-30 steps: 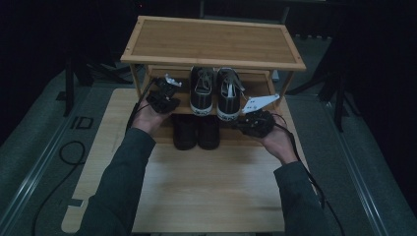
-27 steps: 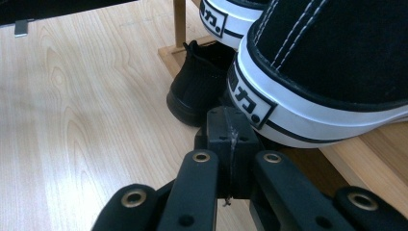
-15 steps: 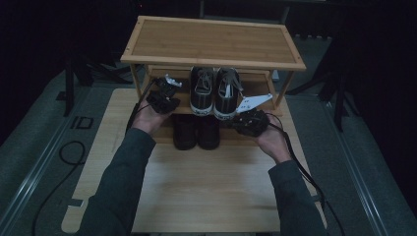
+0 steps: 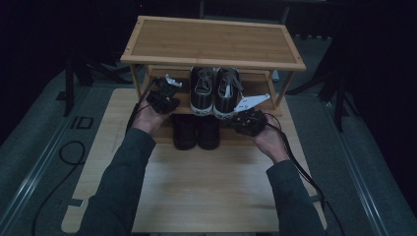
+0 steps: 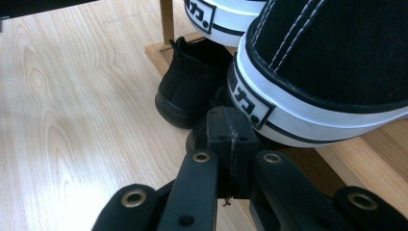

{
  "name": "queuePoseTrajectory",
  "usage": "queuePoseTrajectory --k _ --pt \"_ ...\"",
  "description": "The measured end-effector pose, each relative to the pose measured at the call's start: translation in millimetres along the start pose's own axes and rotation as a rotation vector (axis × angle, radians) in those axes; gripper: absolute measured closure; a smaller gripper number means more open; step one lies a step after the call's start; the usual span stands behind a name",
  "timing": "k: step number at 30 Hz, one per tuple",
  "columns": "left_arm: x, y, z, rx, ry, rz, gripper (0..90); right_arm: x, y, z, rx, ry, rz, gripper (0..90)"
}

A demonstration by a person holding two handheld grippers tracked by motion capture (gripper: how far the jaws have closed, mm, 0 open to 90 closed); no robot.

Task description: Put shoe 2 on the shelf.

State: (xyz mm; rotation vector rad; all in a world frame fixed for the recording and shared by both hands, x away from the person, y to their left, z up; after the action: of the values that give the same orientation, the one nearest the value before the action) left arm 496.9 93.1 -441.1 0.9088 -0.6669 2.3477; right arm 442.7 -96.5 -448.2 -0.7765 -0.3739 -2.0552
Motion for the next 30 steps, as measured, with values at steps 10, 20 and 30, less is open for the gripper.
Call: queuePoseTrajectory --k 10,20,30 --pt "0.2 0.1 -0.1 -0.002 -0.002 0.0 90.0 -2.3 3.2 1.5 -0.005 -0.002 -0.022 90.0" --pt "0.2 0.1 -0.1 -0.003 0.001 -0.001 90.0 -5.8 3.0 4.4 0.002 -0.014 -0.019 90.0" --pt "0.0 -0.7 0.0 0.005 0.004 -0.001 90.0 -4.4 6.0 -11.1 0.002 -0.045 -0.007 90.0"
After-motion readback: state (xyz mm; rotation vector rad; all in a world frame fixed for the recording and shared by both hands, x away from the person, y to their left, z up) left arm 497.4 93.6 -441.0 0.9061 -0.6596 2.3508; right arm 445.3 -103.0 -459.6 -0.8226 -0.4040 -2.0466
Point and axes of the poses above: each handheld gripper's, and its own axes: x roughly backward along the jaws, z roughly out of its top, y roughly to its right, the point moved 10 cm from there along -x, roughly forward along the jaws, and after that the axes turned 9 degrees about -x, right-handed, at the moved point
